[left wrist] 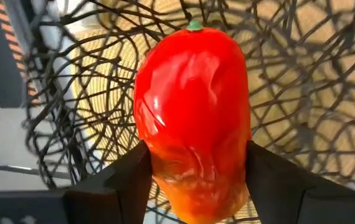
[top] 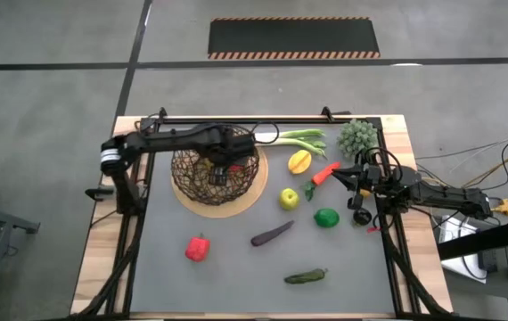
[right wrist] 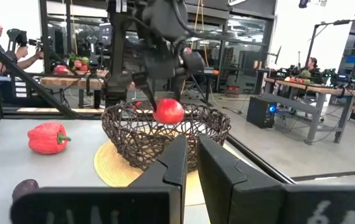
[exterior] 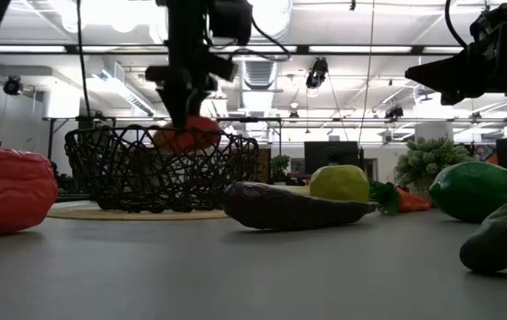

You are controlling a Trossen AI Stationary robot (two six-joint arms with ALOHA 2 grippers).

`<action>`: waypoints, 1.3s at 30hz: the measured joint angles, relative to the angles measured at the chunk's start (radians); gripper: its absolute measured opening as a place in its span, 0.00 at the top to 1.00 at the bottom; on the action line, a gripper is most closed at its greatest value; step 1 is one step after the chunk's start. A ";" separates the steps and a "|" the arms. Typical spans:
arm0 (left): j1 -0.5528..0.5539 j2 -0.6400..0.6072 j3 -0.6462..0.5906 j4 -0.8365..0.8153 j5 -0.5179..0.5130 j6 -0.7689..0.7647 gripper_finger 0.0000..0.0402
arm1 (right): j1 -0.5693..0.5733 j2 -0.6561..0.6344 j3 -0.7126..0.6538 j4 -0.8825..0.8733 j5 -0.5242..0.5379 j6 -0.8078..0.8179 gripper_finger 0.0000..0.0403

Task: Build produce basket
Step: Put the red mango into the black wire basket

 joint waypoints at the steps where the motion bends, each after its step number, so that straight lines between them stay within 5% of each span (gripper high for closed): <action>1: 0.009 0.013 0.000 0.002 0.000 0.021 0.49 | 0.000 0.000 0.000 0.000 0.000 0.000 0.93; 23: 0.222 0.093 -0.082 0.099 0.013 0.123 0.49 | 0.000 0.000 0.000 -0.014 0.000 0.003 0.93; 39: 0.249 0.093 -0.152 0.180 0.008 0.146 0.49 | 0.000 0.000 0.000 -0.015 0.000 0.000 0.93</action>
